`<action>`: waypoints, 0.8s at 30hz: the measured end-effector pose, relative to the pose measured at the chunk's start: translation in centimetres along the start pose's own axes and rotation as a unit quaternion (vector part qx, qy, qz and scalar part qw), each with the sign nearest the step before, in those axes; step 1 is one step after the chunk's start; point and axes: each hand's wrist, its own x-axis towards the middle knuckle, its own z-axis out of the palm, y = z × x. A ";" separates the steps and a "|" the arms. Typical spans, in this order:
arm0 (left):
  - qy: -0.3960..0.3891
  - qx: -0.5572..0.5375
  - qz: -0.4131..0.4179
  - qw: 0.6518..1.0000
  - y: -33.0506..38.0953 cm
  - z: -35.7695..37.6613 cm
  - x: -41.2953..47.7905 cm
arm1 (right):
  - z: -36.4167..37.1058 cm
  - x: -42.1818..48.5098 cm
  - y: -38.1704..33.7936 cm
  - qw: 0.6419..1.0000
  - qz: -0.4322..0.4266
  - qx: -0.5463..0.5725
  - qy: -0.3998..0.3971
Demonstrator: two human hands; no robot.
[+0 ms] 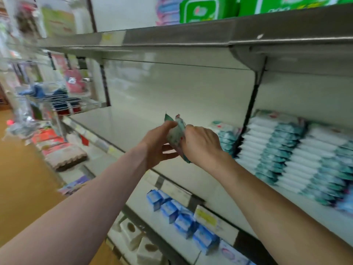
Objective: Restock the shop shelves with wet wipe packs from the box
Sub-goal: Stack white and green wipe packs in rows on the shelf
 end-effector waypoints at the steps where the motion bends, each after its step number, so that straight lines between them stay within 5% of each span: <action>1: -0.033 0.009 0.006 0.999 0.0 0.6 0.7 | -0.2 0.2 0.7 1.000 0.008 -0.008 0.003; 9: -0.081 0.024 0.013 0.996 0.6 2.8 7.0 | -1.6 1.9 5.7 0.975 0.140 0.163 -0.050; 15: -0.162 0.013 -0.027 0.986 1.0 3.4 10.8 | -1.9 3.5 9.1 0.954 0.230 0.186 -0.045; 20: -0.249 -0.024 -0.079 0.965 1.5 3.6 13.0 | -1.6 4.2 10.6 0.842 0.333 0.412 -0.098; 24: -0.270 -0.076 -0.112 0.953 1.6 3.4 14.4 | -0.3 3.9 10.5 0.746 0.375 0.549 -0.020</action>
